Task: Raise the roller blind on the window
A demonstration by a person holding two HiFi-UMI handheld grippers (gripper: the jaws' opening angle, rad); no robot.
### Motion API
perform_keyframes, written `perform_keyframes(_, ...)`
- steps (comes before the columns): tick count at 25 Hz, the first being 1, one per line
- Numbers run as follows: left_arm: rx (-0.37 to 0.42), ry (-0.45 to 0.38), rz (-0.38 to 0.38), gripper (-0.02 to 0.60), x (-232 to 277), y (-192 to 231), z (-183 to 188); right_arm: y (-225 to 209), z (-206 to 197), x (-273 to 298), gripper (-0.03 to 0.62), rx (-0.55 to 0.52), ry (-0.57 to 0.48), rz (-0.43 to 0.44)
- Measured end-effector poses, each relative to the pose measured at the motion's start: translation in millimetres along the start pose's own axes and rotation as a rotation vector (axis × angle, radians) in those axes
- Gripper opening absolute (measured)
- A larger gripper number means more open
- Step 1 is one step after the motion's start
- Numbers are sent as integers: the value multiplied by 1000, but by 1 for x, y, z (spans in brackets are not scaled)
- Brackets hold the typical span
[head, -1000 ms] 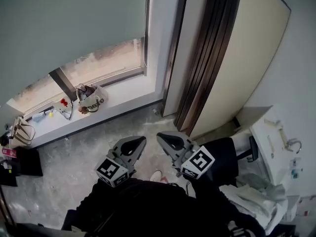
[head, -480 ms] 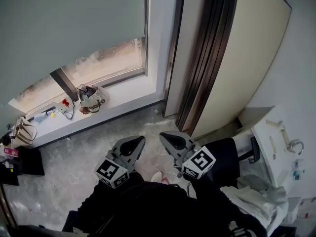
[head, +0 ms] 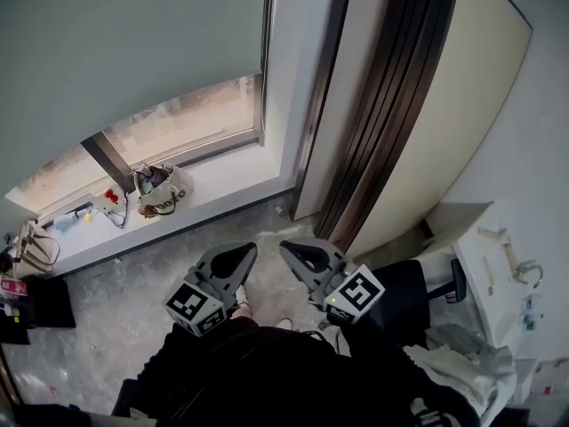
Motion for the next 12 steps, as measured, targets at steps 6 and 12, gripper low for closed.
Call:
perform_keyframes(6, 40, 28, -36, 6, 19, 59, 32, -38, 1, 66, 6, -4, 6, -10)
perform_keyframes(12, 30, 59, -38, 6, 31, 120, 64, -70, -3, 130, 6, -20, 15, -29)
Point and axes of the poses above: the fingertips, and each gripper's own axes: x forward along the fingers, y to its left, z out of its top, the point moved 1 cm from there along -x, backward along the fingers, and after that the axes turned 15 degrees about -x, right-handed, at the moved point
